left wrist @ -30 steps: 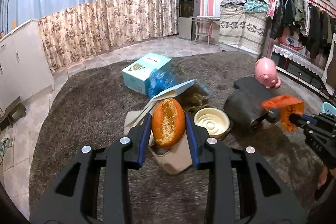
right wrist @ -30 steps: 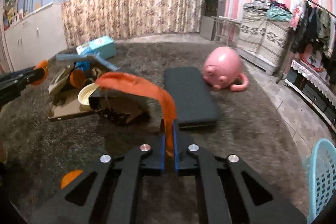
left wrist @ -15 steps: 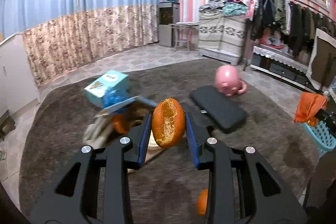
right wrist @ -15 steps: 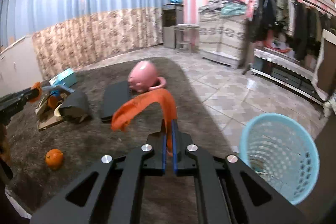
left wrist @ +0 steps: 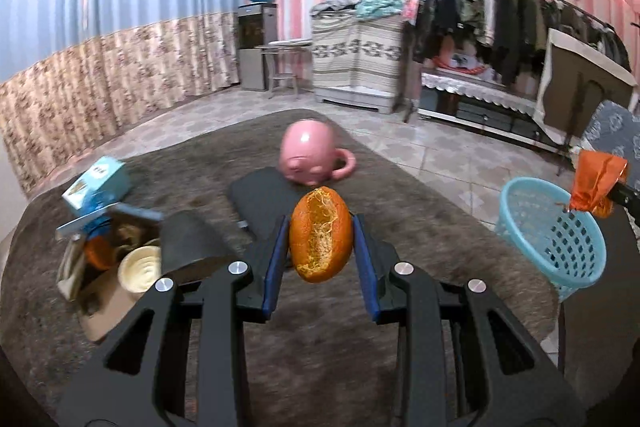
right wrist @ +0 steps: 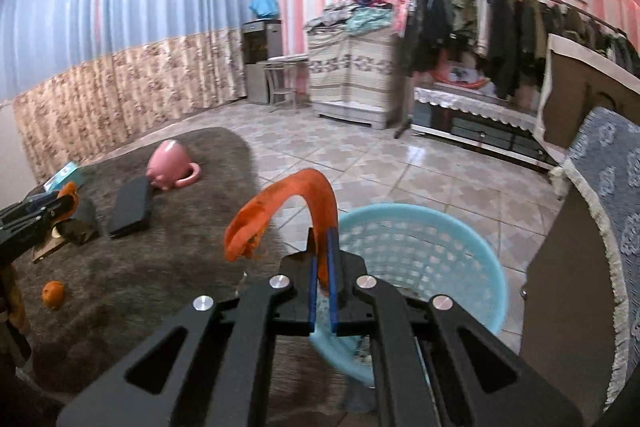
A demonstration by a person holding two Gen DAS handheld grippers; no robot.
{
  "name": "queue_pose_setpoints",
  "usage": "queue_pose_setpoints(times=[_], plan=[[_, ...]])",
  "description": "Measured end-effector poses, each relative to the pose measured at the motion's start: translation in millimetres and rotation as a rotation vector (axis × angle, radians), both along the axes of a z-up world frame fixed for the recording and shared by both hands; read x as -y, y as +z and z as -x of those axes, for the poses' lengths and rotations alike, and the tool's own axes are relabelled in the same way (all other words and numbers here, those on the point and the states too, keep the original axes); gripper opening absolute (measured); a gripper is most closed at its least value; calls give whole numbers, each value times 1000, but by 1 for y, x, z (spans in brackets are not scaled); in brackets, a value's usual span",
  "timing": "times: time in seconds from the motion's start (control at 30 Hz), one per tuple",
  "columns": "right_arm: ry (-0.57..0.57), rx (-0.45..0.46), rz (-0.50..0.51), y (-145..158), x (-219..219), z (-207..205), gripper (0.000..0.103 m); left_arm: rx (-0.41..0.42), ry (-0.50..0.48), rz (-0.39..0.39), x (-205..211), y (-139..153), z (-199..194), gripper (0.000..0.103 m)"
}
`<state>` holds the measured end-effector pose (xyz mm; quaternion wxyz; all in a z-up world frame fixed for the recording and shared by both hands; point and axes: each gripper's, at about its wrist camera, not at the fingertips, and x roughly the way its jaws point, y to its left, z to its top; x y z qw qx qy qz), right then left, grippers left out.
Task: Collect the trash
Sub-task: 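Carry the peel and orange bag over the blue basket and open both tools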
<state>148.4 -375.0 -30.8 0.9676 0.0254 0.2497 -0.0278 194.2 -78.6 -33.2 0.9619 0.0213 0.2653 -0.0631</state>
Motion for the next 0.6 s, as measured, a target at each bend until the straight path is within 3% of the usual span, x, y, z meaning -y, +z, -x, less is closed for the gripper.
queue_pose_setpoints(times=[0.6], plan=[[-142,-32,9,-22,84,12,5,26,-218,17,114,5,-18,32]])
